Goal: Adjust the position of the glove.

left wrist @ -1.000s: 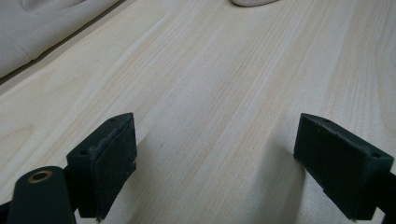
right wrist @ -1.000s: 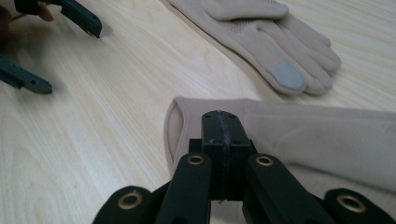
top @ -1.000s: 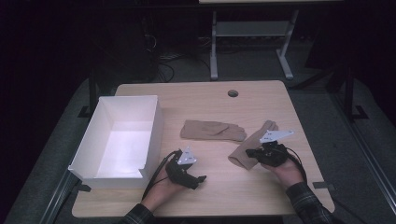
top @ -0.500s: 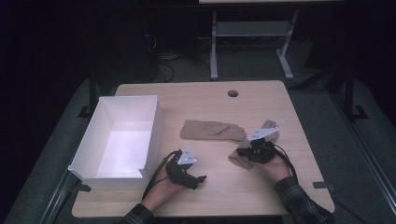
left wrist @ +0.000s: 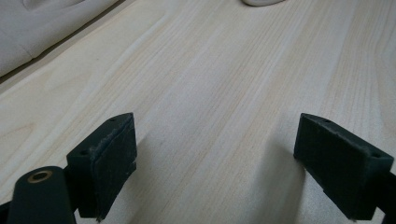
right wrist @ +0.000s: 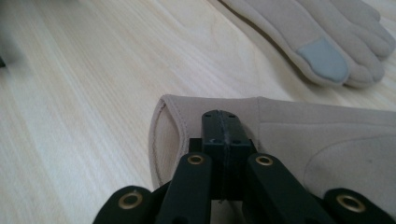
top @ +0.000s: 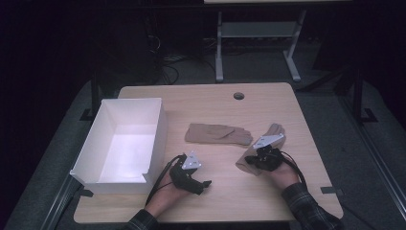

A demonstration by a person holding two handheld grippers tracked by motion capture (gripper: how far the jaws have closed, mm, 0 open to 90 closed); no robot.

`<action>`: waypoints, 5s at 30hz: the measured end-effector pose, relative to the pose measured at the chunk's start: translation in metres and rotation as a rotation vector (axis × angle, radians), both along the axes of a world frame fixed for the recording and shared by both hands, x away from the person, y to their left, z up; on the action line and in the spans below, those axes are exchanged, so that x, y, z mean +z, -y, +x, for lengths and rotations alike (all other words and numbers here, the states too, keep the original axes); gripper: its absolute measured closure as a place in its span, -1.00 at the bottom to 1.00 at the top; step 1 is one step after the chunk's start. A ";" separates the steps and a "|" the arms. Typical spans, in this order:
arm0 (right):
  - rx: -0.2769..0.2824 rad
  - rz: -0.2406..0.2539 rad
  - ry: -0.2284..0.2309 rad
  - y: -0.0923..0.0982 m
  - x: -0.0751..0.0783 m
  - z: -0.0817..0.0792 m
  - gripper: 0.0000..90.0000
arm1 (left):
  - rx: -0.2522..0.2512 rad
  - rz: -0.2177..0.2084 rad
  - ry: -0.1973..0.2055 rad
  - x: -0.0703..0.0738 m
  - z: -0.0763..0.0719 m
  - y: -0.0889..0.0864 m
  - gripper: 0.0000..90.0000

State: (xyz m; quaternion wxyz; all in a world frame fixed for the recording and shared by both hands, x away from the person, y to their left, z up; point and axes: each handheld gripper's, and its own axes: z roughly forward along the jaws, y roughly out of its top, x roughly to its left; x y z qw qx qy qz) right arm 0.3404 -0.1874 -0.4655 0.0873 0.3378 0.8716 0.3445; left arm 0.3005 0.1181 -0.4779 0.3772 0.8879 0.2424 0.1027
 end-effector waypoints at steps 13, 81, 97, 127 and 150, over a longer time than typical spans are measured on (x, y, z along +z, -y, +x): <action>-0.001 -0.008 -0.026 0.027 0.002 -0.019 1.00 | 0.002 -0.002 -0.006 0.000 0.000 0.000 -0.72; 0.110 0.001 -0.091 0.047 0.003 -0.033 1.00 | 0.000 0.001 0.003 0.000 0.000 0.000 -0.72; 0.102 0.052 -0.026 0.048 0.015 -0.036 1.00 | -0.001 -0.002 0.003 0.000 0.000 0.000 -0.72; -0.380 0.015 0.098 0.112 -0.017 -0.004 -0.66 | 0.016 -0.010 0.000 0.001 -0.001 0.000 -0.63; -0.382 0.016 0.097 0.112 -0.017 -0.004 -0.67 | 0.192 0.025 -0.004 0.028 0.059 0.019 0.99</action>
